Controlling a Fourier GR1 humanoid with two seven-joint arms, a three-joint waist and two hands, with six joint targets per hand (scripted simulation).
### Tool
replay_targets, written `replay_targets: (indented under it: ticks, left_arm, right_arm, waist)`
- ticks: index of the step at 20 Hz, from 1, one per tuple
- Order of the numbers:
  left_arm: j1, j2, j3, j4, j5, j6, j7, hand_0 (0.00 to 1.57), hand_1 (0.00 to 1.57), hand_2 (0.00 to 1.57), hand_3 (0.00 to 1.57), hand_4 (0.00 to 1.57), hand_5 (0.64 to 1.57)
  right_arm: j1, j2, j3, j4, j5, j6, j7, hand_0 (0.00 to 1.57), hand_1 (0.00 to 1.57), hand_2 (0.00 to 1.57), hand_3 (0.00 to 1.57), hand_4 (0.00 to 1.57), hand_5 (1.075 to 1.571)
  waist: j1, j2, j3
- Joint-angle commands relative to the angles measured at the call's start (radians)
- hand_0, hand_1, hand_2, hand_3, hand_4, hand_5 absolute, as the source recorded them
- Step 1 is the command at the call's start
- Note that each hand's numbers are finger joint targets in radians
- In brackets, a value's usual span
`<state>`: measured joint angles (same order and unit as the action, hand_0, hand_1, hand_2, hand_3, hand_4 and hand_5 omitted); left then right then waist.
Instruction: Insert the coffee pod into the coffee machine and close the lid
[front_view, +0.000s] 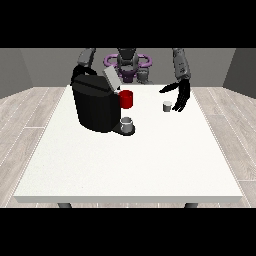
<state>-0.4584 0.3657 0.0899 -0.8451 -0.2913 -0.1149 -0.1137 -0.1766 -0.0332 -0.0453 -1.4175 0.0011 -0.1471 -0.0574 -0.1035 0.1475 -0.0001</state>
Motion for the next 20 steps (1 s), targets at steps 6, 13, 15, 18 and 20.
replay_targets:
  ticks: [6, 13, 15, 18, 20]
  left_arm:
    - [-0.058, 0.053, -0.014, 0.149, -0.121, 0.064, -0.085, 0.60, 0.60, 0.72, 0.47, 0.00, 1.571]
    - [-0.086, 0.031, -0.026, 0.230, -0.210, 0.184, -0.135, 0.70, 0.70, 0.83, 0.59, 0.00, 1.571]
    - [-0.086, 0.048, -0.020, 0.209, -0.215, 0.196, -0.172, 0.72, 0.72, 0.86, 0.65, 0.23, 1.571]
    - [-0.075, -0.007, -0.029, 0.241, -0.241, 0.260, -0.169, 0.84, 0.84, 0.97, 0.74, 0.39, 1.571]
    - [-0.103, -0.005, -0.047, 0.230, -0.265, 0.251, -0.164, 0.84, 0.84, 0.97, 0.75, 0.38, 1.571]
  right_arm:
    - [-0.079, -0.034, -0.008, -0.006, 0.005, 0.011, 0.049, 0.00, 0.00, 0.00, 0.00, 0.43, 1.571]
    - [-0.006, 0.032, 0.080, -0.047, 0.051, -0.031, 0.045, 0.00, 0.00, 0.00, 0.00, 0.43, 1.571]
    - [-0.042, -0.013, 0.001, 0.011, 0.014, -0.006, 0.011, 0.00, 0.00, 0.00, 0.00, 0.52, 1.571]
    - [-0.023, -0.011, 0.004, -0.019, 0.000, 0.002, 0.055, 0.00, 0.00, 0.00, 0.00, 0.49, 1.571]
    - [-0.049, 0.001, -0.001, 0.057, 0.004, -0.002, 0.001, 0.00, 0.00, 0.00, 0.00, 0.52, 1.571]
  waist:
    - [-0.037, 0.063, -0.0003]
    - [-0.067, 0.038, -0.0005]
    - [-0.031, 0.047, -0.0002]
    - [-0.038, 0.010, -0.0002]
    - [-0.010, 0.026, 0.0000]
